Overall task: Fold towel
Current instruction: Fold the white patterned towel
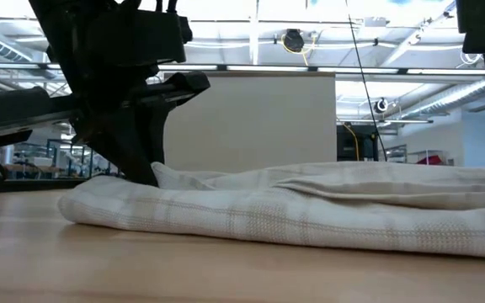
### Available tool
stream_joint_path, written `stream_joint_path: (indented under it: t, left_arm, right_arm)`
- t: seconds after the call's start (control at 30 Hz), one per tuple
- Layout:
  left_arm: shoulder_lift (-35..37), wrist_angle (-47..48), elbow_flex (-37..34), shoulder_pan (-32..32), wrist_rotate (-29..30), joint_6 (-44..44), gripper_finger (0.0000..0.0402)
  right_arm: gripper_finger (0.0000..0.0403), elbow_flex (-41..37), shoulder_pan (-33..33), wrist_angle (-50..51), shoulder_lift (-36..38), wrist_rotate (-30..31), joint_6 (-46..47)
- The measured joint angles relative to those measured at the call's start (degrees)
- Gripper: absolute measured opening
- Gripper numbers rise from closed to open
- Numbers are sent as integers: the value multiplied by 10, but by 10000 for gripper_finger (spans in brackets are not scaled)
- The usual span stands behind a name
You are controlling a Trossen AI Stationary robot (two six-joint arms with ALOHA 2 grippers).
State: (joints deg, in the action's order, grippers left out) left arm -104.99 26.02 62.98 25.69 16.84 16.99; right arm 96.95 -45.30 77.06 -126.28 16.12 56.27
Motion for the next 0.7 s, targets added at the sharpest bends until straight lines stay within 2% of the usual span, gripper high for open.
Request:
stream_joint_path:
  t: [0.17,0.33,0.53,0.6,0.7]
  left_arm:
    - [0,3,0,3,0,0,23]
    - [13,15,0,6,29,5,23]
    - [73,20,0,12,38,1,23]
    - [92,28,0,21,29,-2,23]
    - [101,49,0,38,-10,-11,23]
  right_arm:
    - [7,0,2,12,0,0,0]
    - [2,0,2,32,2,-12,0]
    - [1,4,-3,53,41,-13,26]
    - [1,4,-8,30,61,-10,26]
    - [1,5,-21,-55,79,0,0]
